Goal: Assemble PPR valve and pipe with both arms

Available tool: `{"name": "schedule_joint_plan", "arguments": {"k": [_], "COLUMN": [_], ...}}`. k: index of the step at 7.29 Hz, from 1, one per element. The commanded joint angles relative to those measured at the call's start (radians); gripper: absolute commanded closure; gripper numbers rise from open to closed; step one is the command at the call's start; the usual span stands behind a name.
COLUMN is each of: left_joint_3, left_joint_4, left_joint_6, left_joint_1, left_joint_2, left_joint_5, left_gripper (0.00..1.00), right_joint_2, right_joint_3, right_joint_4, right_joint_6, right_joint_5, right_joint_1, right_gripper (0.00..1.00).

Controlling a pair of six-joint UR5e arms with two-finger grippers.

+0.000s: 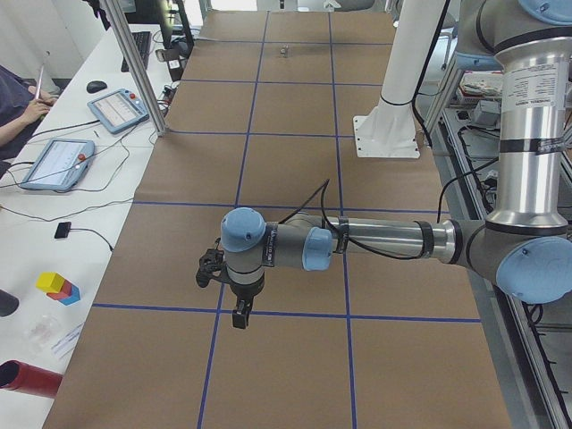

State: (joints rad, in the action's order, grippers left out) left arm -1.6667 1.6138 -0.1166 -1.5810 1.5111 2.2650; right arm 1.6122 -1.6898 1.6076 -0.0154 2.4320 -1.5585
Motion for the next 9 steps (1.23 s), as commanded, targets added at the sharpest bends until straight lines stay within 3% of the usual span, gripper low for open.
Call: {"name": "schedule_joint_plan", "arguments": {"k": [1,9], "left_joint_3": [-0.011,-0.056], "left_joint_4": [0.002,0.012], "left_joint_6": [0.0,0.003], "left_joint_1": [0.001,0.01], "left_joint_2": [-0.011,-0.028], "left_joint_5": [0.001,0.015], "left_gripper": [0.0,0.0], "right_joint_2": [0.0,0.006], "right_joint_3": [-0.002,-0.008], "right_joint_4": [0.0,0.0], "right_joint_6": [0.002,0.002], "right_joint_5": [0.001,0.001], "right_joint_1": [0.0,0.0], "right_gripper": [0.01,0.01]}}
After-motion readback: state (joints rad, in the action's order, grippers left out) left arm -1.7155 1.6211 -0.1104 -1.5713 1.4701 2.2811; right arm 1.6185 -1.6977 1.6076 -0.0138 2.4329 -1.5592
